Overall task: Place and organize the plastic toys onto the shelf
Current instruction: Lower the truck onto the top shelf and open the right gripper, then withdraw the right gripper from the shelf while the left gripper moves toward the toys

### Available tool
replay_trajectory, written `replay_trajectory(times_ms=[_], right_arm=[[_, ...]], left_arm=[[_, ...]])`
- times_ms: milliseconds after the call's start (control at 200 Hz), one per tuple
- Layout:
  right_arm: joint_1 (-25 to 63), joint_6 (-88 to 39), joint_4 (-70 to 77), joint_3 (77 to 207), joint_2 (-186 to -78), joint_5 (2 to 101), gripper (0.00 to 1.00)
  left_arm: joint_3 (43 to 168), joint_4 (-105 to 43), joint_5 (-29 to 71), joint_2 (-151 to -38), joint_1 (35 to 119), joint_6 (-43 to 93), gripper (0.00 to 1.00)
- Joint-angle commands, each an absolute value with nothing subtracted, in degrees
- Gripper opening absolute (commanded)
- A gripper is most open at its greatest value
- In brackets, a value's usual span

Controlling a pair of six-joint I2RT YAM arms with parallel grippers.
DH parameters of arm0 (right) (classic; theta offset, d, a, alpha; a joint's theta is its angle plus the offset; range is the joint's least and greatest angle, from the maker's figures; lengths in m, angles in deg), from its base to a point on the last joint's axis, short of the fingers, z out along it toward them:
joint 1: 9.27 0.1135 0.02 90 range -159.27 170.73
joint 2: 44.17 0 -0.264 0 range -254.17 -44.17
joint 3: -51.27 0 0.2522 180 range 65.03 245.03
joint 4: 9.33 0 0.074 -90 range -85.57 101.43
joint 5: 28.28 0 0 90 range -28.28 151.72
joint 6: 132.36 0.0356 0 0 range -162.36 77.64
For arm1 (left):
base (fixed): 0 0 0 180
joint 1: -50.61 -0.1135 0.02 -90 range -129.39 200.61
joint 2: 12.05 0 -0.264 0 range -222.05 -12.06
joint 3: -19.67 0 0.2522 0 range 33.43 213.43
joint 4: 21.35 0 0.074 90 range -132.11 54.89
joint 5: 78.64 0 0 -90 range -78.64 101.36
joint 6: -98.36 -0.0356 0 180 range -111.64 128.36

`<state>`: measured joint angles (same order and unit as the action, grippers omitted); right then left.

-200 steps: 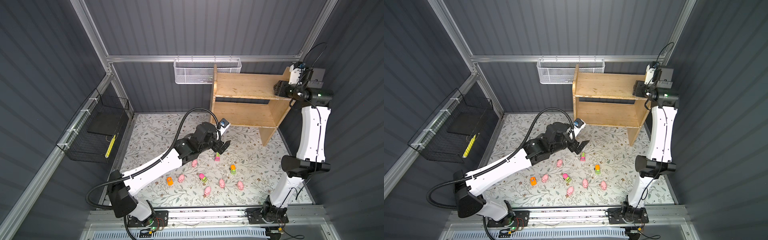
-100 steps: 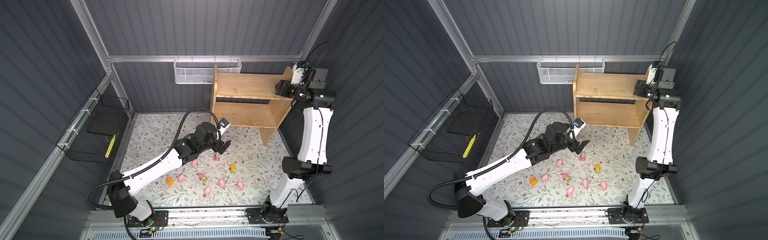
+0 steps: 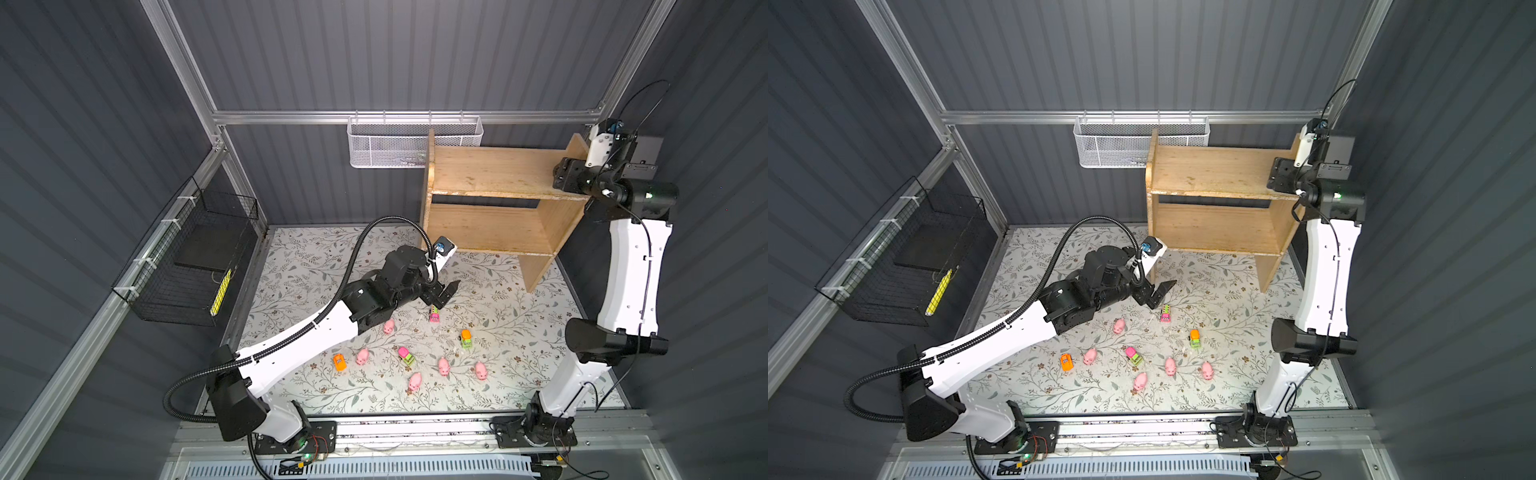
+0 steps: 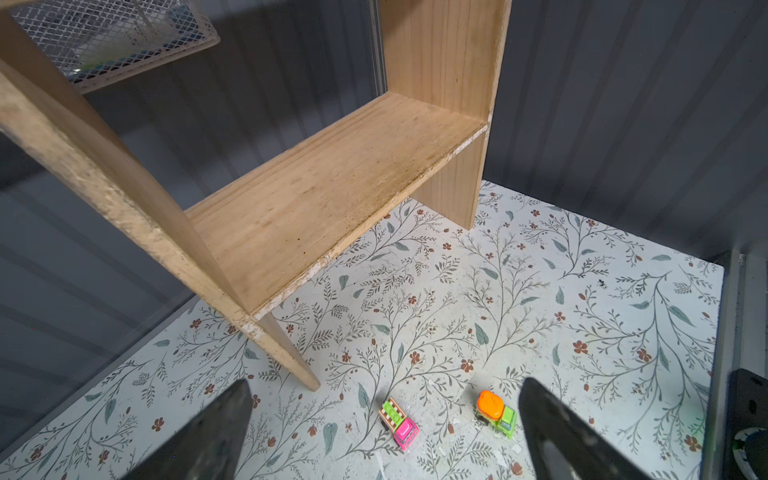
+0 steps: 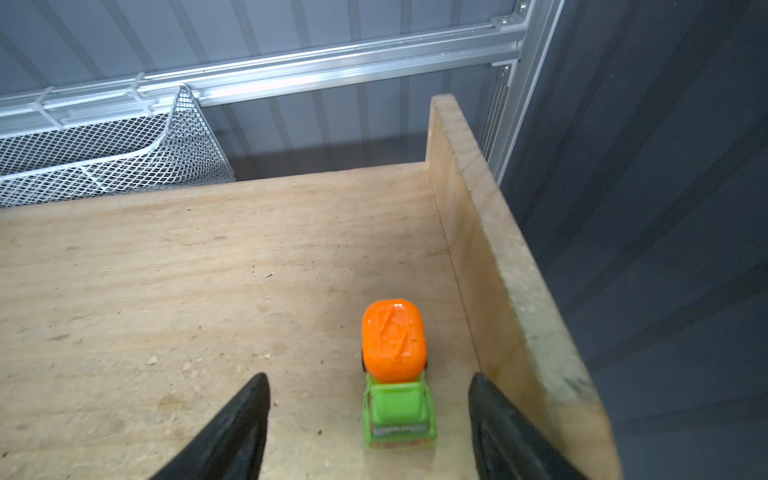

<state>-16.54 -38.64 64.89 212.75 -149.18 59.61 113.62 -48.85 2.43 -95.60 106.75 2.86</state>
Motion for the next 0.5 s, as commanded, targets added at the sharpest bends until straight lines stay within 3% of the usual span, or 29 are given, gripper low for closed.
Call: replay_trajectory(times_ms=[0, 200, 325, 495], right_arm=[[-15.7, -38.24, 64.5, 211.7, -145.74, 59.89, 0.76], [-10.82, -39.08, 62.98, 202.08, -138.01, 64.76, 0.75], [-4.08, -40.03, 60.76, 190.36, -130.9, 71.58, 0.75], [1.95, -36.17, 55.17, 170.6, -118.19, 73.19, 0.75]], left_arm=[[112.22, -48.47, 2.65, -93.78, 106.26, 3.94, 1.0], [110.45, -48.56, 1.89, -91.38, 106.31, 4.99, 1.0], [108.39, -48.8, 1.62, -88.82, 106.35, 6.38, 1.0], [103.35, -49.17, 1.65, -84.07, 106.33, 9.34, 1.0]])
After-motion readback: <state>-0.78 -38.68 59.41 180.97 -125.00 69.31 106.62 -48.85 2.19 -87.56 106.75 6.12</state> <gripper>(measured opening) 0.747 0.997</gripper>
